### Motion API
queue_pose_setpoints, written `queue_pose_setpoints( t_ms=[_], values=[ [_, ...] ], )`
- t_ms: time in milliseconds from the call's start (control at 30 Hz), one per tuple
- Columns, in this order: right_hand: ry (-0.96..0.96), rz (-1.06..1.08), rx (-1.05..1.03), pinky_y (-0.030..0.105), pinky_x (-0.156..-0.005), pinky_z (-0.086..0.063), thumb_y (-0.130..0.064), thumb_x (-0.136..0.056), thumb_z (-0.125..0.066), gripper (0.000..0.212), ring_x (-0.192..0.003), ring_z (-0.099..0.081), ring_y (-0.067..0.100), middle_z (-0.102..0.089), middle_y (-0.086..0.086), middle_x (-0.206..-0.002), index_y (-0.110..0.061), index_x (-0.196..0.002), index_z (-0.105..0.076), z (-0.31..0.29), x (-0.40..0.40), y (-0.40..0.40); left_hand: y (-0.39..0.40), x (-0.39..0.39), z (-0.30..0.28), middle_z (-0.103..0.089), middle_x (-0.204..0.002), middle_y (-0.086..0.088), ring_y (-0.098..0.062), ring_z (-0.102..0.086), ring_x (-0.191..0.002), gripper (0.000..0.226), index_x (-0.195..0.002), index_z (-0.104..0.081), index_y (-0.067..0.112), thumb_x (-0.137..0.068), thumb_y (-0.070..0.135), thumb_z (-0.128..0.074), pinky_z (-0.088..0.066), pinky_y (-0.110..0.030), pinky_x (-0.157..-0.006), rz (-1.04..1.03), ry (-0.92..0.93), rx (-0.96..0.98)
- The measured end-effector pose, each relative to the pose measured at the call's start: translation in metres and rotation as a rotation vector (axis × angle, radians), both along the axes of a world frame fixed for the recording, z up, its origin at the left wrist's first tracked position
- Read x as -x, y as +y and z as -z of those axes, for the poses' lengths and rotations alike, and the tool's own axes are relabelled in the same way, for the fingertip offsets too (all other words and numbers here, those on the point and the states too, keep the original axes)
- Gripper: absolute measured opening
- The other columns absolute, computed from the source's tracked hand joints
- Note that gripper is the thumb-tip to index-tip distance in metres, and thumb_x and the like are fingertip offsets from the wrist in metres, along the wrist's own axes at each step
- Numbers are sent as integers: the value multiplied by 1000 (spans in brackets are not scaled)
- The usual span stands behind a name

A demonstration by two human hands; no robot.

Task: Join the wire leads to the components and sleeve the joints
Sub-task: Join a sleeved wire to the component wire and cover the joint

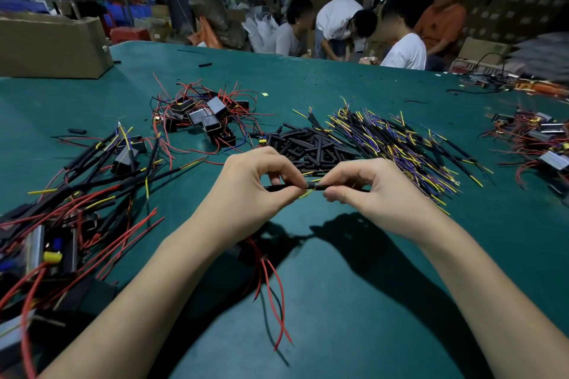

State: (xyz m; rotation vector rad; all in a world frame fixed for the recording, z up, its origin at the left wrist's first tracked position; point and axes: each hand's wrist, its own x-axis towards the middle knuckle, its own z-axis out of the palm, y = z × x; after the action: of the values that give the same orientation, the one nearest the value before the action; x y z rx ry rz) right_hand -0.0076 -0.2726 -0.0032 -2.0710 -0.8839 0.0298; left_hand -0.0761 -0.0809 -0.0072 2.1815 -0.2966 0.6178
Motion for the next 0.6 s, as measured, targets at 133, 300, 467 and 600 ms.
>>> queue_pose_setpoints(
  t_ms=[133,300,467,600],
  values=[
    [-142,-7,40,18,-77,-47,-4,-82,-72,8,-78,-64,11,-73,2,-81,-10,-87,-76,0,0,0,-1,1,-3,-66,-74,7,-5,-58,-70,13,-78,-74,18,-73,7,-79,-41,-14,-70,37,1,-56],
    [-275,-36,79,17,-80,-44,-3,-80,-73,9,-78,-63,10,-70,-1,-81,-10,-86,-75,-1,-3,-3,21,4,-14,-74,-84,4,5,-61,-69,20,-102,-68,20,-84,30,-66,-42,-6,-66,90,400,140],
    [-422,-10,158,35,-83,-32,-14,-82,-74,7,-82,-56,3,-66,-12,-82,-21,-85,-74,0,-5,-5,29,8,-13,-75,-78,1,-16,-52,-66,27,-88,-74,19,-95,35,-52,-38,-27,-63,130,731,48],
    [-466,4,153,35,-86,-28,-15,-83,-73,7,-84,-57,8,-67,-9,-83,-21,-86,-75,-1,-5,-4,29,10,-16,-73,-76,3,-10,-51,-63,29,-84,-75,30,-75,52,-58,-35,-27,-60,230,726,69]
  ],
)
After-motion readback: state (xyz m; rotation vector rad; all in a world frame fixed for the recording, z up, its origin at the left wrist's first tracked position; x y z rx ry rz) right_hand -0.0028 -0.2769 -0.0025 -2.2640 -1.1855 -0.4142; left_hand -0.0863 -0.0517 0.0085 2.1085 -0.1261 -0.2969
